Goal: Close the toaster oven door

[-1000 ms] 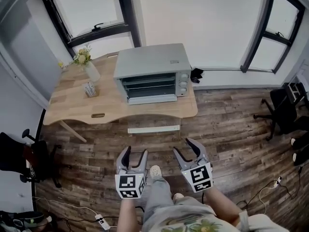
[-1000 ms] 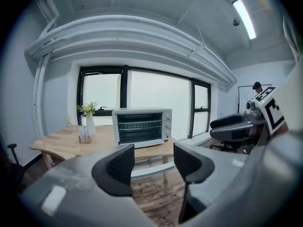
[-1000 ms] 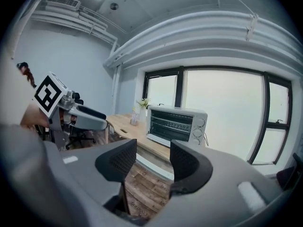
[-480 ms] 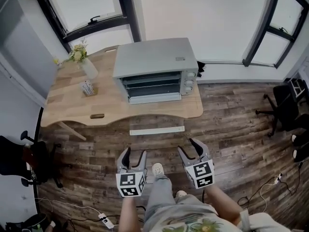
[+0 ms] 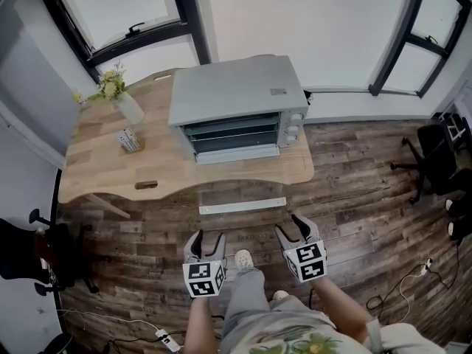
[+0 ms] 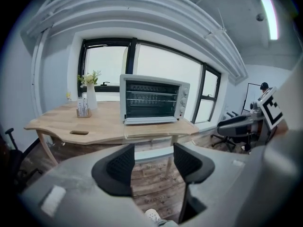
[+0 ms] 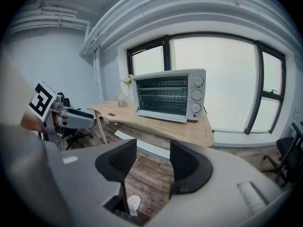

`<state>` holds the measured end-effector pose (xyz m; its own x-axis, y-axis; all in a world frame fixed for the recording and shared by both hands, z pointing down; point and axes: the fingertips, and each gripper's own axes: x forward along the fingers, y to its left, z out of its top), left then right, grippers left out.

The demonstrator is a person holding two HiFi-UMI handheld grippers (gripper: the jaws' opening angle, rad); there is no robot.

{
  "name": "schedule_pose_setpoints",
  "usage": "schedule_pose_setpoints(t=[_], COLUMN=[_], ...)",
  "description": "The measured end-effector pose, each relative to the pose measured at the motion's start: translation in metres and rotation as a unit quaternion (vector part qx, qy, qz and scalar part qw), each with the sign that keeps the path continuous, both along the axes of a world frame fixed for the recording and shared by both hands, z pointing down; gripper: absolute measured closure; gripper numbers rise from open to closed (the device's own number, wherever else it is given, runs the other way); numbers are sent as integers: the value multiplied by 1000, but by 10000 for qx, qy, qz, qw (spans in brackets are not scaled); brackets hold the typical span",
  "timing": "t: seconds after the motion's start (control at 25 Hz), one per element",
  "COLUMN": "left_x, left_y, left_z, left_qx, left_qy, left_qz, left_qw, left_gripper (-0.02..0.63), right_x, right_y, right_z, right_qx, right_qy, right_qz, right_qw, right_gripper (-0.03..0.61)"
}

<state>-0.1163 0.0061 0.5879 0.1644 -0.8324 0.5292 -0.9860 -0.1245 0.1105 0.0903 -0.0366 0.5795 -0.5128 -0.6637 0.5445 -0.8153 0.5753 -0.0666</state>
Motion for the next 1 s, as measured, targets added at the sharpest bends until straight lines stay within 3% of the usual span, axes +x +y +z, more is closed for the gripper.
schedule_pose_setpoints(t=[0.4,1.0], left_x=[-18,-37], left_y=[-14,-38], left_z=[49,129], left_qx=[-322,-250], left_qy=[104,204], left_qz=[-70,-149], left_qw=[9994,9994], left_gripper=[359,359], right_x=[0,5], right_y=[-22,-52], right_z=[59,132], right_qx=[-470,-496], right_qy=[-53,-331], right_qz=[335,915], right_qw=[9983,9940], right_gripper=[368,382])
